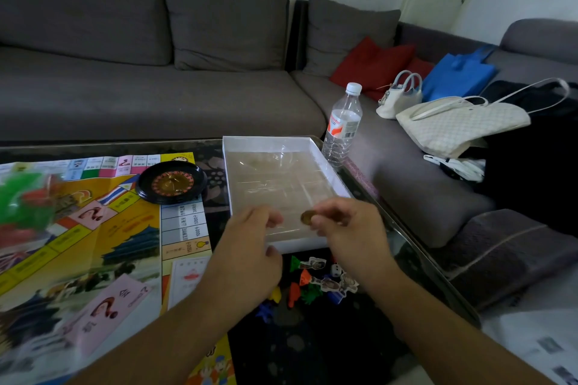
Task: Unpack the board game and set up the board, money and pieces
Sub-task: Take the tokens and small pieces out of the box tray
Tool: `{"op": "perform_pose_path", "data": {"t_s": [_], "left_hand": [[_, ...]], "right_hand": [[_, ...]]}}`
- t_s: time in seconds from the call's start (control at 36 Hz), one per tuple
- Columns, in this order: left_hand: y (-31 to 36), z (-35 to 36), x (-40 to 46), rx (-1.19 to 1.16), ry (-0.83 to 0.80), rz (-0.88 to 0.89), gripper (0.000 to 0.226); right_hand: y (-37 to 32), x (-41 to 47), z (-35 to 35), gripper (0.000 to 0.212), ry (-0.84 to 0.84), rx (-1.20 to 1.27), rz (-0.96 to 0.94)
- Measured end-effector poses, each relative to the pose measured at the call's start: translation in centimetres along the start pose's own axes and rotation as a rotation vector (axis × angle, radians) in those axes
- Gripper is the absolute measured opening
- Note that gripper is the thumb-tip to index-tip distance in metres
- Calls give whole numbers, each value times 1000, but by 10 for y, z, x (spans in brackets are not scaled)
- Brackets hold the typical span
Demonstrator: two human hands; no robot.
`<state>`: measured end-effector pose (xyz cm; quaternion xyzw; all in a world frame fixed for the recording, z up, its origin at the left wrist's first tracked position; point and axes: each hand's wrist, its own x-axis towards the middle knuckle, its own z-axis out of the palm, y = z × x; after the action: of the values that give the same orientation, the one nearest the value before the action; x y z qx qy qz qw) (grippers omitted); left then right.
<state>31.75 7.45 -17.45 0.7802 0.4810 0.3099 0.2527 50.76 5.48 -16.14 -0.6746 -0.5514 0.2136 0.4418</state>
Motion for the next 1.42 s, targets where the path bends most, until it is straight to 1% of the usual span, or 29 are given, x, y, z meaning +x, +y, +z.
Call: {"op": "perform_pose_path", "data": {"t_s": [0.06, 0.11, 0.14, 0.17, 0.25, 0.31, 0.39, 0.53, 0.61, 0.69, 0.78, 0.83, 0.89, 0.94, 1.0, 1.08, 1.11, 1.19, 1.33, 1.42], "left_hand": [[-3, -3, 3, 76, -13, 26, 52], [-7, -3, 6, 190, -74, 54, 59], [-10, -2, 8, 266, -110, 74, 57], [-13, 0, 9, 347, -139, 96, 51], [-20, 3, 11, 514, -195, 138, 33], [-20, 3, 13, 550, -200, 142, 30], [-18, 3, 16, 537, -180, 130, 25], [-14, 2, 18, 495, -171, 47, 11], [-7, -1, 17, 455, -133, 53, 20], [-9, -5, 24, 341, -73, 54, 26], [-22, -7, 46, 292, -71, 55, 39], [-35, -7, 69, 354, -99, 35, 52], [-49, -8, 91, 387, -147, -40, 64], [-58, -8, 105, 458, -224, -87, 69], [-58, -10, 110, 581, -285, -91, 64], [-51, -13, 112, 657, -233, -73, 47], [-50, -13, 115, 677, -211, -53, 45], [-60, -13, 125, 727, -184, -26, 47], [-67, -7, 135, 692, -240, -94, 61], [-67, -6, 135, 692, -220, -92, 60]], "right_hand": [[1, 3, -7, 22, 117, -11, -18], [0, 5, -15, 25, 162, -104, -32], [0, 7, -18, 25, 142, -181, -32], [4, 9, -20, 25, 96, -281, -17], [17, 9, -17, 21, -70, -561, 64], [26, 7, -15, 17, -104, -617, 68], [29, 6, -16, 20, -93, -550, 66], [28, 2, -20, 23, -81, -392, 63], [27, 1, -22, 23, -93, -342, 74], [27, 2, -22, 22, -92, -336, 73], [30, 1, -21, 21, -88, -324, 81], [32, 2, -20, 22, -70, -326, 62], [33, 3, -19, 24, -62, -325, 49], [35, 5, -19, 24, -67, -320, 48], [38, 8, -19, 24, -64, -312, 43], [43, 10, -17, 23, -33, -296, 23], [44, 11, -16, 23, -19, -289, 12], [46, 14, -13, 23, 8, -275, -12], [48, 18, -14, 22, 100, -189, -59], [44, 16, -22, 21, 170, -157, -93]]}}
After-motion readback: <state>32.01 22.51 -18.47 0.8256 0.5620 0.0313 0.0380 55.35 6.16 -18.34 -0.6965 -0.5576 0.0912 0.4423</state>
